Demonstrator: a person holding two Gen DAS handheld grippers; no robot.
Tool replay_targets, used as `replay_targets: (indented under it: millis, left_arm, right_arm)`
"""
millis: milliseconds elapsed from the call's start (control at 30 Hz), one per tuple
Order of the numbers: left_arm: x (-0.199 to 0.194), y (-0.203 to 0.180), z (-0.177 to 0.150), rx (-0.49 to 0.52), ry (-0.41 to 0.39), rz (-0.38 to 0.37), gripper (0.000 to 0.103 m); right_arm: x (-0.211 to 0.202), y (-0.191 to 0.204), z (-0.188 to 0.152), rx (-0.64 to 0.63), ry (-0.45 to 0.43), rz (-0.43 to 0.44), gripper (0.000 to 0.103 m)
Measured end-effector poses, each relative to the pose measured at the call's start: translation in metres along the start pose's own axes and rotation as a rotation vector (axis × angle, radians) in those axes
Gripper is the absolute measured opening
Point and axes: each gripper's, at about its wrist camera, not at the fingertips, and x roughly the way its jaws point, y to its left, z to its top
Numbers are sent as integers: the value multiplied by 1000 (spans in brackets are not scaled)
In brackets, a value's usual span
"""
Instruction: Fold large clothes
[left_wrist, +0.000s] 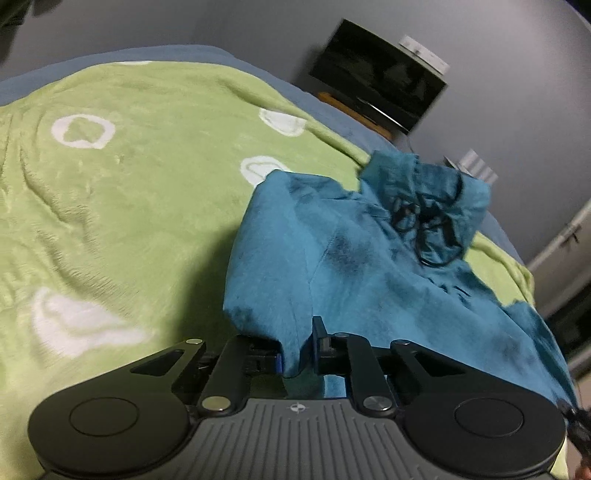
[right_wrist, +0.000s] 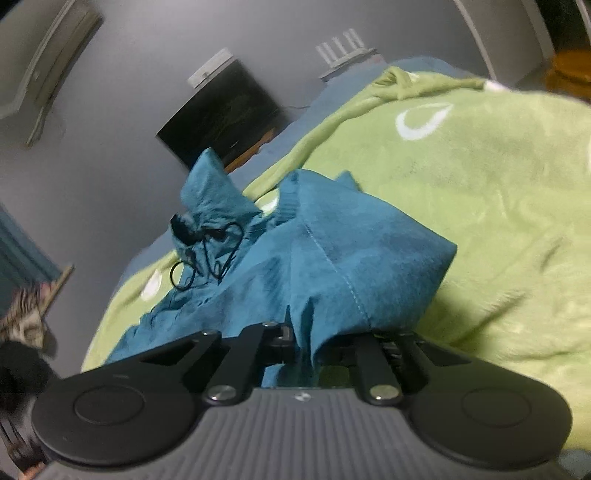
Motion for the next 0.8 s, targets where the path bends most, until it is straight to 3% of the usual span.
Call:
replay_targets:
  millis: [133,200,233,267,300,333,367,400,533,600,700,800]
  left_arm:
    - [-26,18,0,-50,41,-48,18]
    - [-36,24,1,-34,52,-2,31]
    - [-42,24,3,-18,42,29,41]
    - [-49,24,4,6,24,68,60]
    - [-59,20,4,37,-23,115,71]
    - [-69,18,5,62,-76,154,92]
    - [-79,14,4,86,-135,176,97]
    - [-89,8,5,116,-190,176,98]
    - [-103,-27,9,229,-325,218,103]
    - [-104,-51,6,297,-382,223,103]
    - [-92,-87,11,369,-377,176,103]
    - [-67,-124,19,391,-330,63,103]
  right_arm:
    - [-19,5,-3,-45,64,-36,8]
    - [-20,3,-1,-45,77,-85,18]
    - [-23,2,1,-42,70,-111,23]
    - [-24,1,3,-35,60,-135,34]
    - [-28,0,3,-24,49,-145,43]
    - [-31,-1,3,-15,34,-144,47]
    - [-34,0,2,-14,16,-146,55]
    - [-37,1,2,-23,-4,-160,63]
    - [-53,17,0,-110,-130,-268,75]
    - [-62,23,-1,-144,-221,-277,93]
    - [-73,33,-2,-202,-340,-237,101]
    - [-59,49,-2,-320,-306,-170,102]
